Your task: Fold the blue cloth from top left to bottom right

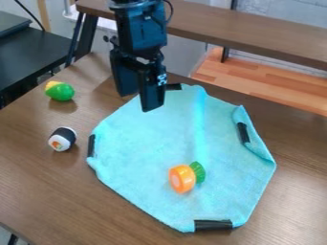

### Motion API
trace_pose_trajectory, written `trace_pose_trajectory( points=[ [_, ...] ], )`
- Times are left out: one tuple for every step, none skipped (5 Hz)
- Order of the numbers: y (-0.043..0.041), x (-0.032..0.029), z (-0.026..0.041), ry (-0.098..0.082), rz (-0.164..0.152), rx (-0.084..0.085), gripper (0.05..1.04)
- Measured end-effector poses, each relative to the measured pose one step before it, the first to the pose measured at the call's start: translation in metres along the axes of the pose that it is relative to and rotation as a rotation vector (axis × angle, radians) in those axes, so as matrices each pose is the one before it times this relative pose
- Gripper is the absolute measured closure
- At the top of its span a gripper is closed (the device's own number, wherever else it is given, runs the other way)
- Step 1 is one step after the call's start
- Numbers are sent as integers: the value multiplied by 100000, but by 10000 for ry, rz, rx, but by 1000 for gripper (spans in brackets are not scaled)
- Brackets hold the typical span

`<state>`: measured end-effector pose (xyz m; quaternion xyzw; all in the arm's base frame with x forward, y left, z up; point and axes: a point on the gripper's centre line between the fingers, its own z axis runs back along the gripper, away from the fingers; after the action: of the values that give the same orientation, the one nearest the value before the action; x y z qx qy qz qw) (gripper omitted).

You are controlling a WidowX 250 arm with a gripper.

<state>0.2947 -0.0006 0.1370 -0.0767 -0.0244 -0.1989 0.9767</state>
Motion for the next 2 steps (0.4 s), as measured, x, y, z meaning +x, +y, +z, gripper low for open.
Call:
trace_pose_trajectory(
  points=[
    [131,-11,-882,247,54,-146,83],
    [1196,1179,-1612,311,-83,-241,83]
  ],
)
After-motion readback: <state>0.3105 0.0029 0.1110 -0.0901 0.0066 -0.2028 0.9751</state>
